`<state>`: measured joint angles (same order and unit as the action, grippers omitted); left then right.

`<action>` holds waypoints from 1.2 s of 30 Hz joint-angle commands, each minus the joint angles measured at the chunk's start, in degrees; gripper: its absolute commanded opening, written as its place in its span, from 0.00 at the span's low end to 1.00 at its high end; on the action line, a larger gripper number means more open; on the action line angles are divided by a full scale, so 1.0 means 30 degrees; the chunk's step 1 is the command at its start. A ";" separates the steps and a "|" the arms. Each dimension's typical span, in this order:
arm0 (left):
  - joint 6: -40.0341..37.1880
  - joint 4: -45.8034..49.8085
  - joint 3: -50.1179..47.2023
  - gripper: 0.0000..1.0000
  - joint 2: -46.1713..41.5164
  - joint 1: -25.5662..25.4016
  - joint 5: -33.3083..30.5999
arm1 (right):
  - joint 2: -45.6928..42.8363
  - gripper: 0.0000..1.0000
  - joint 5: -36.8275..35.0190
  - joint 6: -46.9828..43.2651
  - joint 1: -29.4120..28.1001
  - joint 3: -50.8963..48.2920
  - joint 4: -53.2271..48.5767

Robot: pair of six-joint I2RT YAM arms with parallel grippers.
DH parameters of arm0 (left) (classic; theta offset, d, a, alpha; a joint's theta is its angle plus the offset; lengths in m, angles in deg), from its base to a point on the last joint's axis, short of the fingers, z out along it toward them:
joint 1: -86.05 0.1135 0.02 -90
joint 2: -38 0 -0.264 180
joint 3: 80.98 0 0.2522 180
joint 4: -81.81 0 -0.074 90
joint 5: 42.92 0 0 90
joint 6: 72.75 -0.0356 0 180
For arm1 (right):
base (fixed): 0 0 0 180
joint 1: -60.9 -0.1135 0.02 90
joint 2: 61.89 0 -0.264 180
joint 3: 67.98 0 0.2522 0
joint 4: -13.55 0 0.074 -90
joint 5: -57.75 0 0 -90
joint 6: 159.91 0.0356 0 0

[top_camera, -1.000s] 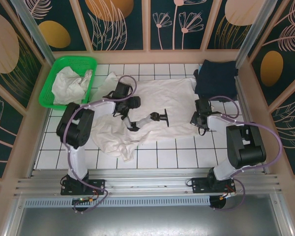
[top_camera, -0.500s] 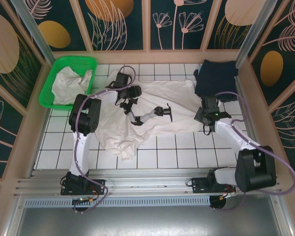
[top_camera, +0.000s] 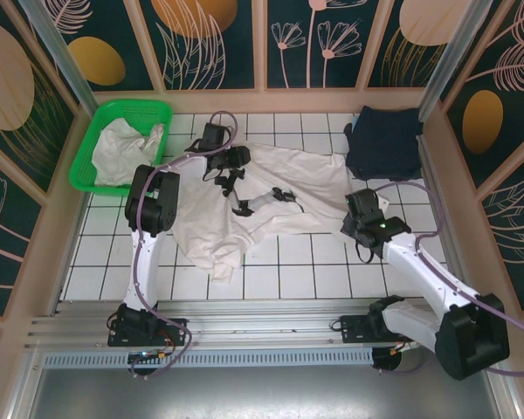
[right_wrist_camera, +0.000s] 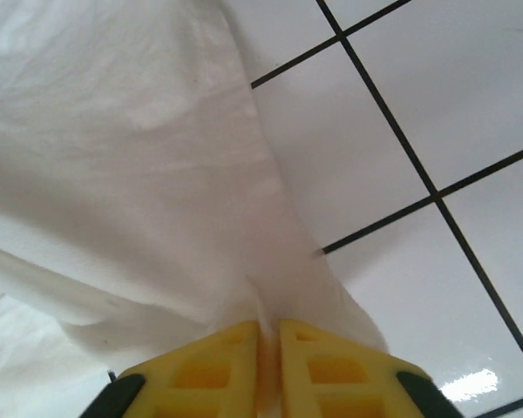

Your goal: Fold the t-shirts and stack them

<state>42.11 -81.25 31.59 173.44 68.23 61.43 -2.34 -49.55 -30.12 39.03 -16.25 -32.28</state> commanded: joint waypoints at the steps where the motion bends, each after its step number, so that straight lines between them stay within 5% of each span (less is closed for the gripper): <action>1: -0.0406 0.1503 0.0036 0.62 0.1122 0.0551 -0.0330 | -0.1197 0.16 -0.1912 0.1965 -0.0028 -0.0536 -0.1822; 7: -0.0403 0.1347 0.0166 0.62 0.1328 0.0717 0.0484 | -0.1074 0.27 -0.1498 0.2024 0.0220 -0.1494 0.0193; 13: -0.1044 0.1320 -0.0678 0.62 0.0770 0.0704 0.0725 | 0.4880 0.38 0.1171 0.0105 0.0112 0.0647 0.4790; 19: -0.1270 0.1225 -0.1075 0.62 0.0631 0.0717 0.1134 | 0.9903 0.38 0.0408 -0.0649 0.0061 0.2975 0.5410; 25: -0.1597 0.1681 -0.0720 0.62 0.0587 0.0711 0.0914 | 1.0118 0.23 -0.0533 -0.0403 0.0075 0.2287 0.5664; 30: -0.1695 0.1980 -0.0444 0.55 0.0616 0.0706 0.0838 | 0.8613 0.00 -0.1412 -0.0155 0.0080 0.1789 0.4616; 36: -0.1839 0.2229 -0.0278 0.52 0.0640 0.0741 0.0871 | 0.5633 0.00 -0.1680 -0.0321 0.0079 0.0968 0.3358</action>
<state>37.19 -82.10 31.04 173.74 70.00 64.21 18.01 -51.43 -31.02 39.43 -12.03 -18.69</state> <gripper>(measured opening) 0.525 0.055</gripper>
